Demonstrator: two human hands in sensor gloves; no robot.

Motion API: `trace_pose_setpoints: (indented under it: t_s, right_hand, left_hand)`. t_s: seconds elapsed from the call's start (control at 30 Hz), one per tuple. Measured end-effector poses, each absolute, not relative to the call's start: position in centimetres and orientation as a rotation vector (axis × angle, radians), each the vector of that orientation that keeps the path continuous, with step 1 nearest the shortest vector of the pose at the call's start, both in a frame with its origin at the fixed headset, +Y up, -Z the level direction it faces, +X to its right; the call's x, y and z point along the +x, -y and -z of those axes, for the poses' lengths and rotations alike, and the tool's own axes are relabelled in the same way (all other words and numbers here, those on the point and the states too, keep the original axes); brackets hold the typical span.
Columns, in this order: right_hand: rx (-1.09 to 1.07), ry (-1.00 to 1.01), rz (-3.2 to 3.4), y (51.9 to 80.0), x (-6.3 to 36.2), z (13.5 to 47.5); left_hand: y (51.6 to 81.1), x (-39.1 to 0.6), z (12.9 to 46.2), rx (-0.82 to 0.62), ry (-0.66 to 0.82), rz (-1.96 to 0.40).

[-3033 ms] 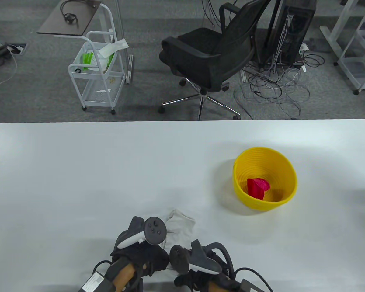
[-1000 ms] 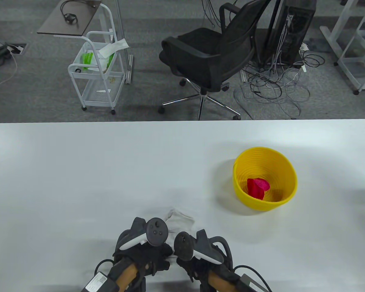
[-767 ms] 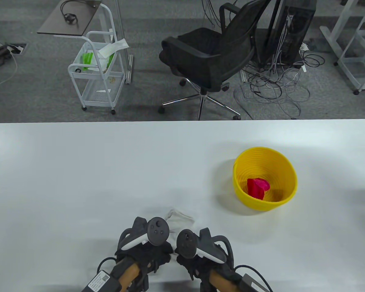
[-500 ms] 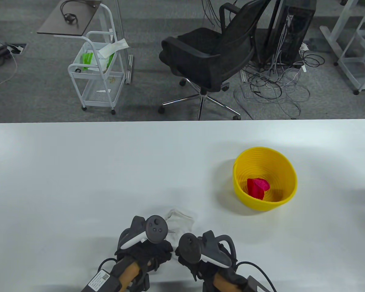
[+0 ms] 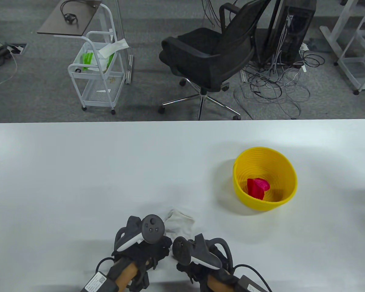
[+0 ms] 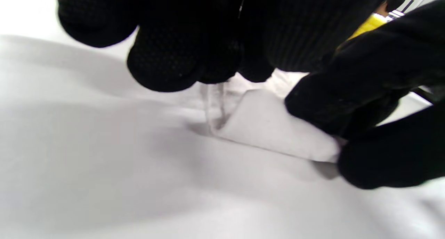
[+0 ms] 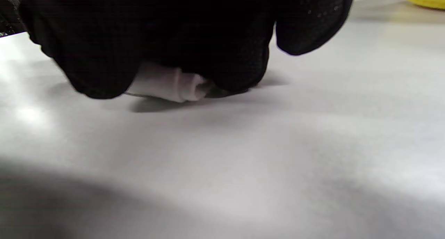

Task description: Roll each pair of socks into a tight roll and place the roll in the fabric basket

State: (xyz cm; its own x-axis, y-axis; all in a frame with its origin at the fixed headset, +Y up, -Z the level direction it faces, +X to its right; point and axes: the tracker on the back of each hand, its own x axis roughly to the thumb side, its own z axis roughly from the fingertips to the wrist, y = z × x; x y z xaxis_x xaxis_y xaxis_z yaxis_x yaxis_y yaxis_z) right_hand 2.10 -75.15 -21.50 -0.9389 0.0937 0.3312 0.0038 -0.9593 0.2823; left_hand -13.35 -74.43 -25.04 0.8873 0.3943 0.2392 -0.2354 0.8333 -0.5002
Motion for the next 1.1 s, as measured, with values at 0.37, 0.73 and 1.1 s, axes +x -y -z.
trace_pose_setpoints:
  t_s: [0.37,0.73,1.1]
  right_hand:
    - [0.422,-0.474,-2.934,75.2,2.8,22.8]
    - [0.437,-0.264,-2.895,72.3,4.0,22.8]
    - [0.574,-0.446,-3.008,74.1,2.6,21.8]
  left_hand:
    - [75.7,-12.5,25.0,-0.536,0.358,-0.235]
    - [76.2,-12.4,25.4,-0.537,0.331,-0.277]
    - [76.2,-12.5,25.2,-0.512,0.304,-0.297]
